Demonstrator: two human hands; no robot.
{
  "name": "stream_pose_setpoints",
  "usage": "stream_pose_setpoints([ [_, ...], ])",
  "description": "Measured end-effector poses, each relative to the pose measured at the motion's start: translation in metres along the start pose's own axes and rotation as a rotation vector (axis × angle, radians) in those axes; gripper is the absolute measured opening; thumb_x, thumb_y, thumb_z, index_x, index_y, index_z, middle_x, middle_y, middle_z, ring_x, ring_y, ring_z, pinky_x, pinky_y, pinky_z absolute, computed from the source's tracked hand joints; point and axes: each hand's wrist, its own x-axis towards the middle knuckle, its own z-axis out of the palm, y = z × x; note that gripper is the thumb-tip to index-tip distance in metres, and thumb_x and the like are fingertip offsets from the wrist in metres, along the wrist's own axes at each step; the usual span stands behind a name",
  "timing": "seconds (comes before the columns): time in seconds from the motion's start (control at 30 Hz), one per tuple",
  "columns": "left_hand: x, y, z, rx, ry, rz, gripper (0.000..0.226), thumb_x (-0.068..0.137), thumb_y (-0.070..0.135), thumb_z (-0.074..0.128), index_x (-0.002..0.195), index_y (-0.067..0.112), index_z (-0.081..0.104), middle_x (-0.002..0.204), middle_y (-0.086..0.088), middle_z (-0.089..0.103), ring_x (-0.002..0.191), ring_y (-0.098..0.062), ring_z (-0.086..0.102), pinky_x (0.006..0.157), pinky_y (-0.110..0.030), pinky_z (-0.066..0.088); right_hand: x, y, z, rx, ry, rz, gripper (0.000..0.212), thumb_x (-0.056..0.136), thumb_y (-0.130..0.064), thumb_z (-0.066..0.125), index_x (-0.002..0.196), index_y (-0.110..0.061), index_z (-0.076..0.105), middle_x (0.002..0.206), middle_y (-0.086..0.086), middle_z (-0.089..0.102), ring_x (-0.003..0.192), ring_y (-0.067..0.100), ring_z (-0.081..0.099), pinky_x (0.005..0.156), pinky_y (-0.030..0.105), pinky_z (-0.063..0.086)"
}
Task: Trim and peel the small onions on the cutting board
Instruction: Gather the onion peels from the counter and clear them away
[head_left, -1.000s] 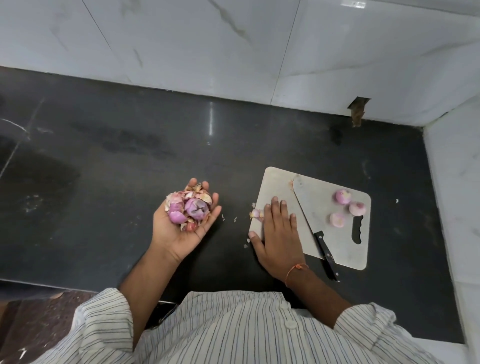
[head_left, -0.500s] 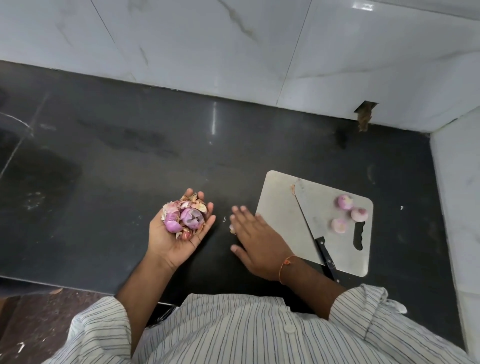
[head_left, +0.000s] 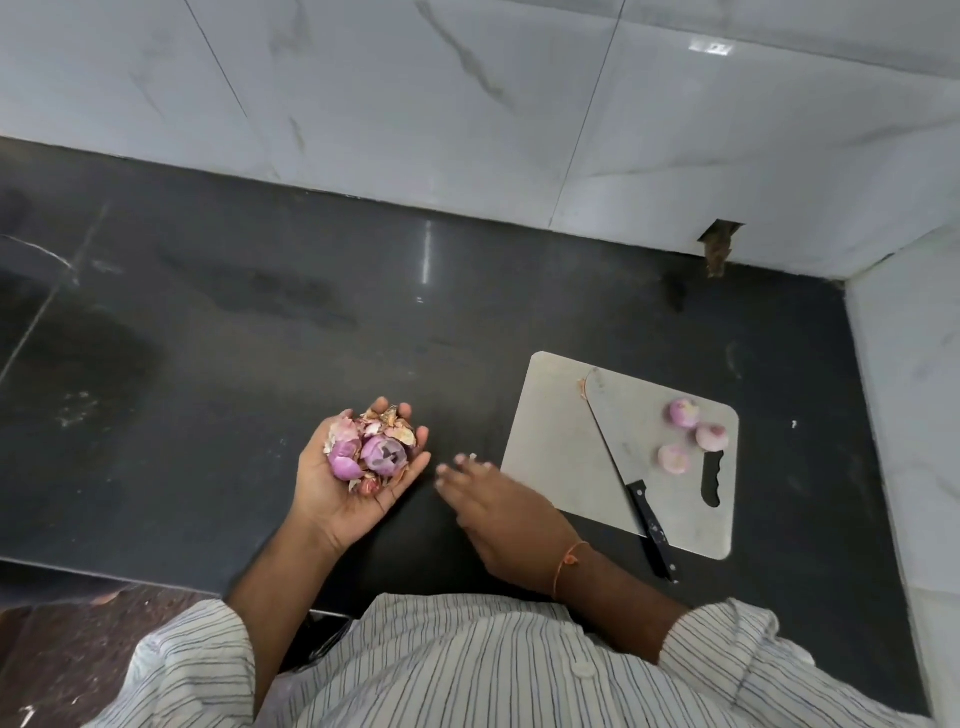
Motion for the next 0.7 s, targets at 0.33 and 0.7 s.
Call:
stream_pose_setpoints([
  [0.33,-0.013,-0.016,-0.019,0.004,0.005,-0.005,0.04,0.104,0.043,0.047,0.109,0.021,0.079,0.125,-0.003,0.075,0.113,-0.032,0.074,0.101,-0.051,0.057,0.001,0.002,-0.012,0.017,-0.113,0.167,0.052,0.097,-0.008,0.064,0.148,-0.012,0.054,0.146,0.01,0.054,0.134,0.03,0.049,0.104,0.042,0.051],
  [0.7,-0.036,-0.028,-0.048,-0.026,-0.015,0.021,0.036,0.095,0.039,0.054,0.107,0.018,0.082,0.122,-0.005,0.076,0.11,-0.034,0.074,0.1,-0.052,0.056,0.026,-0.011,-0.003,-0.162,0.023,0.237,0.045,0.107,-0.046,0.049,0.127,-0.01,0.067,0.124,0.008,0.061,0.113,0.027,0.056,0.096,0.037,0.053],
])
